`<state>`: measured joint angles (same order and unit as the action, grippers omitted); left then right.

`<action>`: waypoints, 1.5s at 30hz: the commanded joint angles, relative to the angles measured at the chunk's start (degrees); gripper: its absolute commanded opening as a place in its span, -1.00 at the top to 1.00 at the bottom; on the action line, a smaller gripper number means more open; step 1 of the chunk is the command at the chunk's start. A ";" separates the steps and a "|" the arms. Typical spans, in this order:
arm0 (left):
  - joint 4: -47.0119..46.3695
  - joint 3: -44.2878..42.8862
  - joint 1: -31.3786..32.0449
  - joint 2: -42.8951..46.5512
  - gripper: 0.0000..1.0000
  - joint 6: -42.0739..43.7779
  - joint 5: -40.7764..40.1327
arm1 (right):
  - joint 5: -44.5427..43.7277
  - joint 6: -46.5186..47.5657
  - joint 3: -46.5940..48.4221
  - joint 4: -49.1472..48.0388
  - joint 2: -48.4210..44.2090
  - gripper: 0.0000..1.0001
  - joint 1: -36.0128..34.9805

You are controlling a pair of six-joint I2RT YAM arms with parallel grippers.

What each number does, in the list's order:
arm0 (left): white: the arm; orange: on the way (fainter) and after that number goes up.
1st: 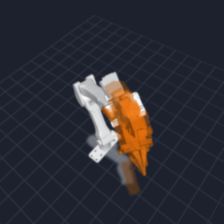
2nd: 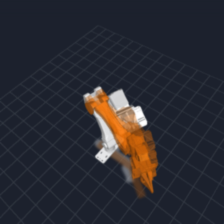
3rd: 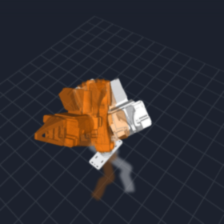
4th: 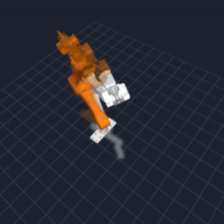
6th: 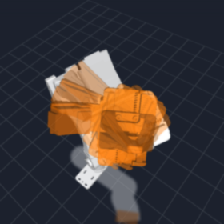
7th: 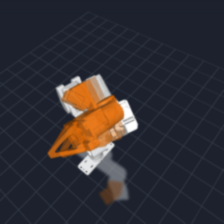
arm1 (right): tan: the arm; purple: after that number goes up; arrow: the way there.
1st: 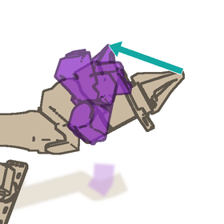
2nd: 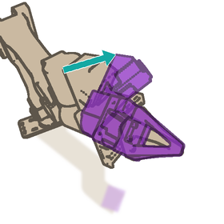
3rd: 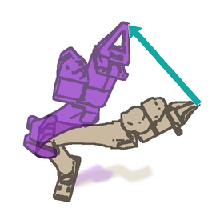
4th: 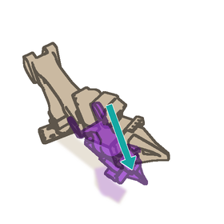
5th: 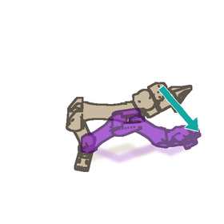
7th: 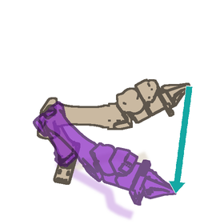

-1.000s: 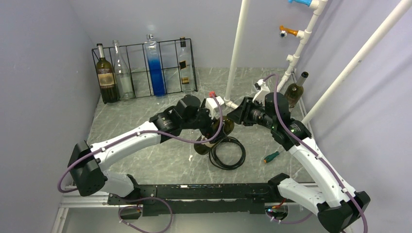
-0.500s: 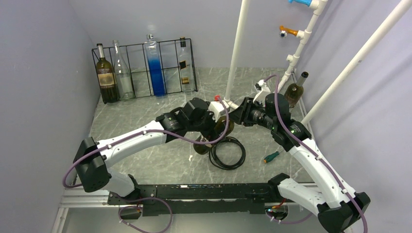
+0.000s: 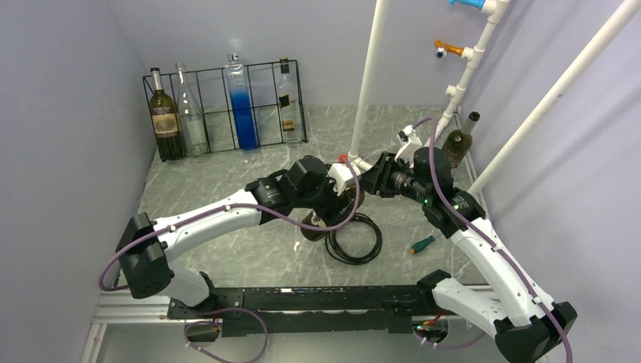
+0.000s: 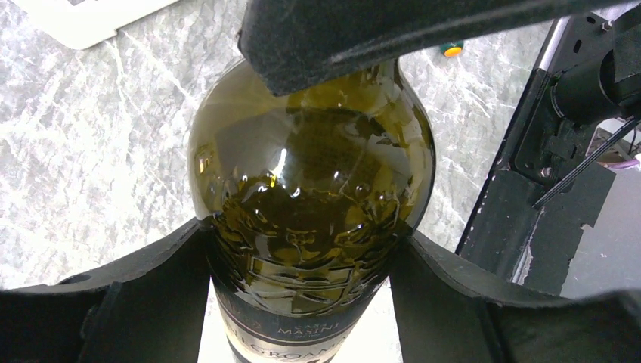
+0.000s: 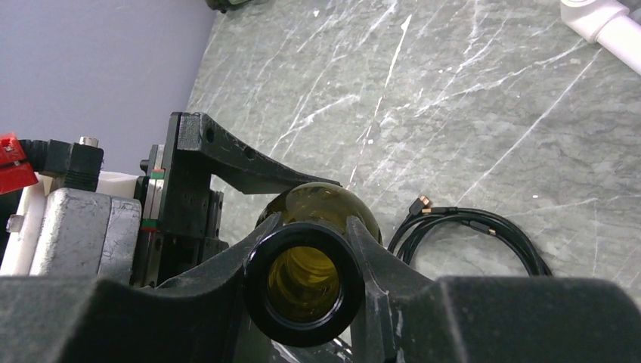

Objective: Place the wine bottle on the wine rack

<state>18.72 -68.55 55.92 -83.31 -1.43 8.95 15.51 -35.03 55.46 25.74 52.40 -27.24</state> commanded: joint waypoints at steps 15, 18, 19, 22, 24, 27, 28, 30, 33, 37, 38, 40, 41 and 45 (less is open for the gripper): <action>-3.03 0.14 -0.55 4.59 1.00 0.11 -7.76 | -5.48 -0.30 8.55 3.97 -5.64 -0.36 -0.05; -2.79 -0.04 -0.55 4.60 1.00 0.11 -8.15 | -8.08 0.57 9.45 6.74 -7.87 -0.42 -0.07; -2.81 0.11 -0.55 4.68 1.00 0.11 -8.28 | -9.32 0.84 9.56 7.45 -8.68 -0.44 -0.02; -2.99 0.36 -0.54 5.14 1.00 0.11 -8.62 | -12.63 1.25 9.29 9.49 -11.05 -0.51 -0.07; -2.99 0.38 -0.50 5.46 1.00 0.11 -8.77 | -14.15 1.65 8.86 10.48 -12.38 -0.53 -0.07; -3.28 0.79 -0.54 5.92 1.00 0.20 -8.77 | -15.32 2.10 8.19 12.41 -13.78 -0.55 -0.07; -3.41 0.96 -0.55 6.04 1.00 0.32 -8.77 | -16.94 2.33 8.17 13.36 -14.16 -0.55 -0.04; -3.51 0.99 -0.51 6.12 1.00 0.52 -10.46 | -18.44 3.22 8.17 15.41 -14.48 -0.56 -0.01; -3.50 1.18 -0.55 6.22 1.00 0.73 -12.39 | -21.11 4.50 7.48 17.67 -15.21 -0.58 -0.05; -3.39 1.37 -0.54 6.29 1.00 0.73 -15.52 | -23.22 5.38 4.96 18.32 -16.68 -0.61 -0.09; -3.52 1.52 -0.55 6.43 1.00 0.73 -16.06 | -23.46 5.40 4.33 18.18 -17.04 -0.61 -0.09; -4.18 2.06 -0.55 6.70 1.00 0.73 -16.87 | -23.76 5.41 2.95 17.72 -17.70 -0.61 -0.09; -4.60 2.51 -0.55 6.78 1.00 0.73 -17.31 | -23.77 5.41 2.42 17.57 -18.02 -0.61 -0.09; -5.08 2.84 -0.62 6.54 1.00 3.53 -20.62 | -24.60 6.50 1.46 18.06 -18.51 -0.62 -0.08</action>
<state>20.69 -64.84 55.22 -80.36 -0.89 -6.72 -6.79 -30.52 57.49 44.10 34.63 -27.20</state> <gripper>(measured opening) 0.765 0.804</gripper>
